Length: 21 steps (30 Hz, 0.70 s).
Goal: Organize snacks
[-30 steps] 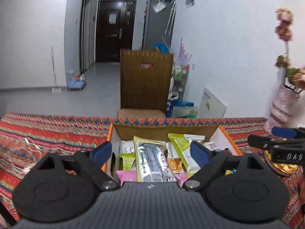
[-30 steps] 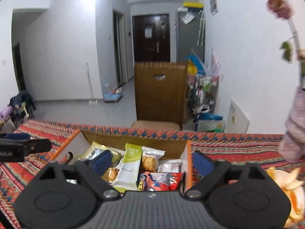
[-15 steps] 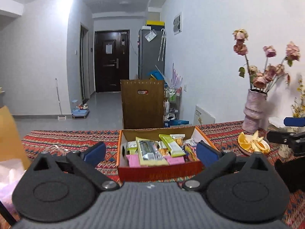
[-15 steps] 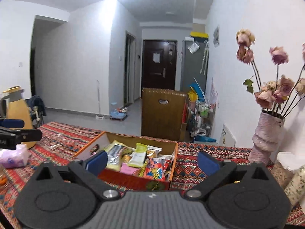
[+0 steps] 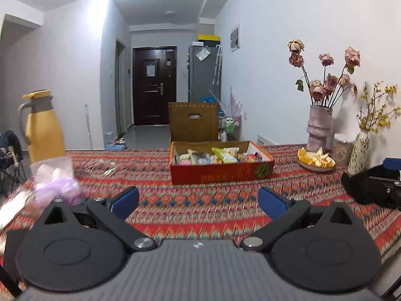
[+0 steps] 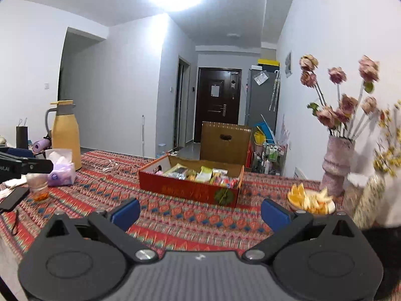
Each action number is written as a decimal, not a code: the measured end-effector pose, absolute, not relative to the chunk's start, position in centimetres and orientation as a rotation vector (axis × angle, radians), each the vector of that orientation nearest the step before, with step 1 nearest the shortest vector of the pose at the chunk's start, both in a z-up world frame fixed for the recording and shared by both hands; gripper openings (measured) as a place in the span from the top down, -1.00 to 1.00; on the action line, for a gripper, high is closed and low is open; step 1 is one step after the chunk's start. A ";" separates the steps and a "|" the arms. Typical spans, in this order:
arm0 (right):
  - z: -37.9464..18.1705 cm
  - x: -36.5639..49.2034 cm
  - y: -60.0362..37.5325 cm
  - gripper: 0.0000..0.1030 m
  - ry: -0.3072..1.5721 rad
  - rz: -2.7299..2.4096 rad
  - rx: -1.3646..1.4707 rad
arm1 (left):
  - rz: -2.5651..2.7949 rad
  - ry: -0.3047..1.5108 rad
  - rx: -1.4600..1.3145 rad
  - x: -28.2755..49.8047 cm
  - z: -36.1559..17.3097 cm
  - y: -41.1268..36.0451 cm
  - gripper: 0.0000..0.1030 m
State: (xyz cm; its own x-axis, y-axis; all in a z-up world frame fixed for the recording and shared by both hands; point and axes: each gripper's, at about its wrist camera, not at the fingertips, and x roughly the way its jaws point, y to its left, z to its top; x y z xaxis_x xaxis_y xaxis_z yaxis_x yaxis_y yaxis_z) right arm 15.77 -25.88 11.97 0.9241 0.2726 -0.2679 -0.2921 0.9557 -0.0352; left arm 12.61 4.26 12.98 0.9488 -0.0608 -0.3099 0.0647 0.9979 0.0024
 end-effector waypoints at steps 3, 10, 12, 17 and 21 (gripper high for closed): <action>9.5 12.5 -25.8 -1.00 0.253 0.271 -0.074 | -0.067 0.314 0.015 10.0 10.7 4.6 -1.00; 4.3 8.2 -24.0 -1.00 0.282 0.188 -0.072 | -0.018 0.342 -0.122 6.0 5.3 5.7 -1.00; 3.1 7.4 -23.3 -1.00 0.293 0.212 -0.057 | -0.001 0.346 -0.140 5.0 3.8 5.8 -1.00; 1.0 6.8 -20.8 -1.00 0.297 0.218 -0.060 | 0.033 0.353 -0.078 3.7 1.9 4.9 -1.00; 0.2 5.7 -20.3 -1.00 0.294 0.219 -0.021 | 0.022 0.341 -0.021 3.0 1.8 3.3 -1.00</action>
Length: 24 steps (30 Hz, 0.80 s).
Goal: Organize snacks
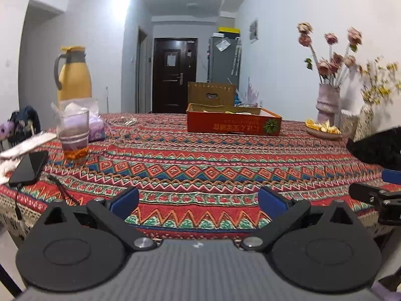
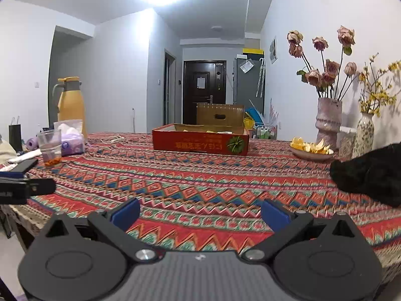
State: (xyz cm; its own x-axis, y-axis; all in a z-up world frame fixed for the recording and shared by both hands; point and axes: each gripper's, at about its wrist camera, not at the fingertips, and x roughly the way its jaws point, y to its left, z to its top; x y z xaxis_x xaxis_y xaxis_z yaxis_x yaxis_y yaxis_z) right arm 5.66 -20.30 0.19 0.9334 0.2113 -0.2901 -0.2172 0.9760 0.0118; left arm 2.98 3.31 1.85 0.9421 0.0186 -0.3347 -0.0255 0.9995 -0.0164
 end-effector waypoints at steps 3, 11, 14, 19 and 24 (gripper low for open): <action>-0.5 4.9 -20.1 -1.00 0.323 0.224 -0.002 | -0.007 0.353 -0.005 2.9 1.8 2.0 -1.00; -1.2 4.7 -20.4 -1.00 0.363 0.228 0.007 | -0.024 0.350 0.005 2.7 1.5 1.0 -1.00; -1.1 4.6 -20.3 -1.00 0.361 0.231 0.000 | -0.026 0.351 -0.001 2.8 1.5 1.1 -1.00; -1.2 4.7 -20.0 -1.00 0.373 0.239 -0.001 | -0.026 0.351 -0.004 2.8 1.6 1.3 -1.00; -1.3 4.7 -20.0 -1.00 0.370 0.232 -0.001 | -0.027 0.345 -0.004 2.8 1.6 1.2 -1.00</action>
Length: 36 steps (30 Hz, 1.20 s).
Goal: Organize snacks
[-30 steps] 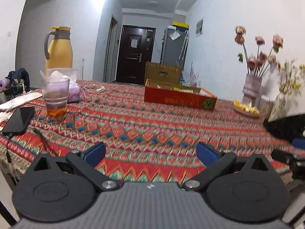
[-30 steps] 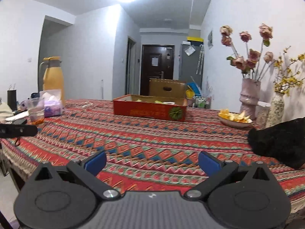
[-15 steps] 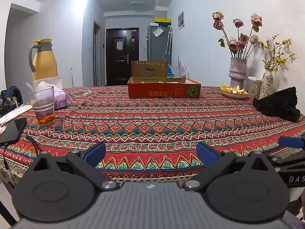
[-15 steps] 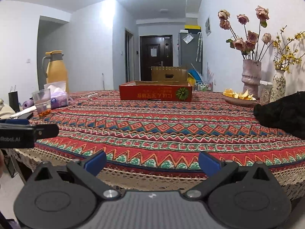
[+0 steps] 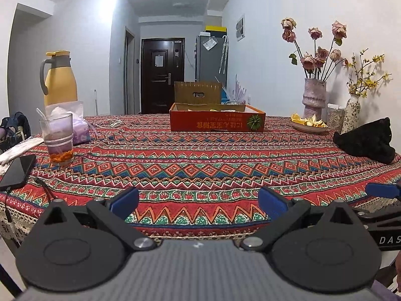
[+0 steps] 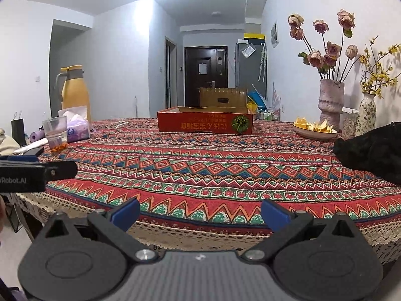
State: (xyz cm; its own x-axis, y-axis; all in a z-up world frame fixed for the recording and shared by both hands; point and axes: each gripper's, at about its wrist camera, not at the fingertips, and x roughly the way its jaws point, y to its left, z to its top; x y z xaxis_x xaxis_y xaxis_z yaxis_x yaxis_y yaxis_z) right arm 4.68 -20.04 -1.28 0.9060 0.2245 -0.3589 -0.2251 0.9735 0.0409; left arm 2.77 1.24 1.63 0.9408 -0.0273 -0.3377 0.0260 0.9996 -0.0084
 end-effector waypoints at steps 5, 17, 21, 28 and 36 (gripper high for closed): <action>-1.3 4.8 -20.0 -1.00 0.372 0.233 0.001 | -0.028 0.346 -0.004 2.8 1.6 1.2 -1.00; -1.3 4.8 -19.9 -1.00 0.369 0.238 -0.007 | -0.025 0.342 -0.006 2.8 1.7 1.4 -1.00; -1.2 4.8 -20.0 -1.00 0.372 0.238 0.001 | -0.022 0.340 -0.004 2.9 1.8 1.4 -1.00; -1.2 4.9 -20.0 -1.00 0.372 0.235 0.002 | -0.021 0.338 -0.003 2.8 1.8 1.4 -1.00; -1.3 4.8 -20.1 -1.00 0.374 0.237 0.003 | -0.021 0.339 -0.002 2.9 1.8 1.4 -1.00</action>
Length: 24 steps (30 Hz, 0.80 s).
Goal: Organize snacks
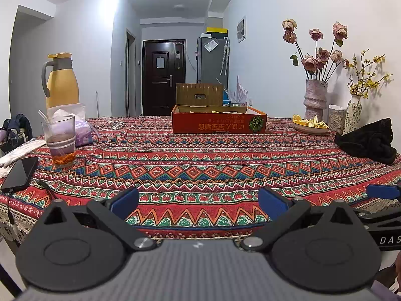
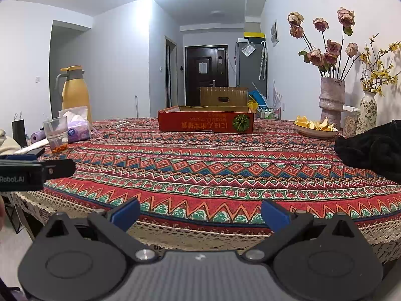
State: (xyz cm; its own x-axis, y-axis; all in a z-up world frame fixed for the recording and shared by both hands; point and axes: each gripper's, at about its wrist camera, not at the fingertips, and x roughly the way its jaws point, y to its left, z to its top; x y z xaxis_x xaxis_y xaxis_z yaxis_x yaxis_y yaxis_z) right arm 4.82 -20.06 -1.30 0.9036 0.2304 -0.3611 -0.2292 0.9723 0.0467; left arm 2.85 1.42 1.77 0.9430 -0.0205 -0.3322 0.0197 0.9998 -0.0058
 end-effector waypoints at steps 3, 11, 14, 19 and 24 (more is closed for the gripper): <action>-1.3 4.8 -20.0 -1.00 0.371 0.238 0.001 | -0.020 0.339 -0.002 2.8 1.8 1.4 -1.00; -1.2 4.8 -20.1 -1.00 0.375 0.238 0.004 | -0.021 0.336 0.000 2.8 1.9 1.6 -1.00; -1.2 4.8 -20.1 -1.00 0.376 0.238 0.004 | -0.015 0.341 0.001 2.8 1.9 1.6 -1.00; -1.2 4.8 -20.1 -1.00 0.376 0.241 0.004 | -0.008 0.336 0.000 2.7 1.9 1.6 -1.00; -1.3 4.8 -20.1 -1.00 0.376 0.241 0.004 | -0.007 0.332 0.001 2.6 1.9 1.6 -1.00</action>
